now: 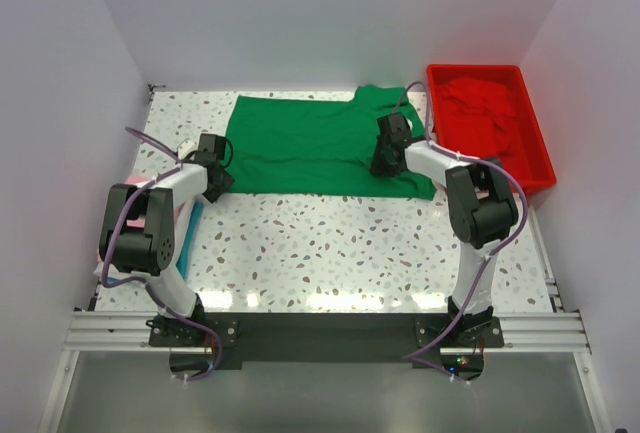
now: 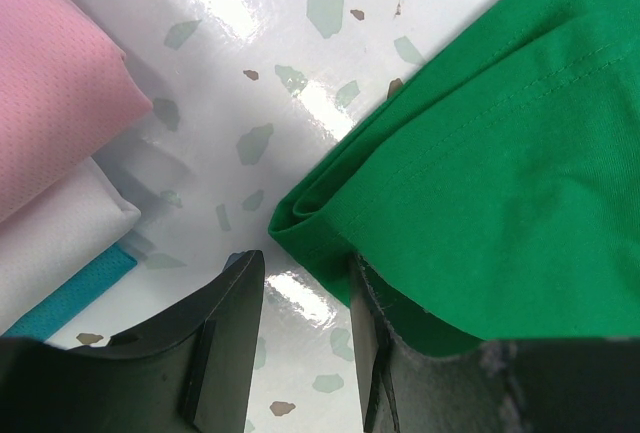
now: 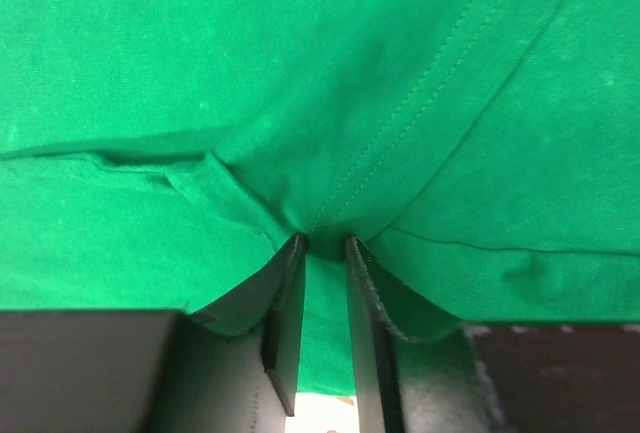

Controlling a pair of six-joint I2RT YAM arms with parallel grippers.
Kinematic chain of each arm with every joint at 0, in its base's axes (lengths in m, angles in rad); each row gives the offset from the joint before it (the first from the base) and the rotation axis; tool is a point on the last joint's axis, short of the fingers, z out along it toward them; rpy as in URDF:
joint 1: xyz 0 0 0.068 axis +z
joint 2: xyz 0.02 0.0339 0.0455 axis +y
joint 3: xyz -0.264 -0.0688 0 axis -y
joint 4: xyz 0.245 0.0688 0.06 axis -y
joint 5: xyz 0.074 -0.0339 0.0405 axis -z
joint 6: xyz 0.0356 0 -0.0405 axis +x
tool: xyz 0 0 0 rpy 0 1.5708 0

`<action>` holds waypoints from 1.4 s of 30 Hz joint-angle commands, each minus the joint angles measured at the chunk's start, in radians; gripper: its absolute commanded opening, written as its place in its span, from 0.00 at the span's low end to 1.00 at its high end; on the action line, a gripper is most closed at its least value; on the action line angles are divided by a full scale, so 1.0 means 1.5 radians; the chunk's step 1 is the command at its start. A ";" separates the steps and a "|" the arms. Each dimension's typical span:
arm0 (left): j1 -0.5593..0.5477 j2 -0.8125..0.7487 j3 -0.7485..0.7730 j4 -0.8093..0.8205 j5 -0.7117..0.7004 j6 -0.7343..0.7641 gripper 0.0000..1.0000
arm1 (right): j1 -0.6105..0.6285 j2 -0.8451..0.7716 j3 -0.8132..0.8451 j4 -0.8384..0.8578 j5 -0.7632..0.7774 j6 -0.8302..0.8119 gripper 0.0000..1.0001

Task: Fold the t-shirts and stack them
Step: Fold the tshirt

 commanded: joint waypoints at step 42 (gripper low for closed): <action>0.007 0.015 -0.007 0.015 0.000 0.000 0.43 | 0.002 0.182 0.362 -0.122 0.053 -0.132 0.00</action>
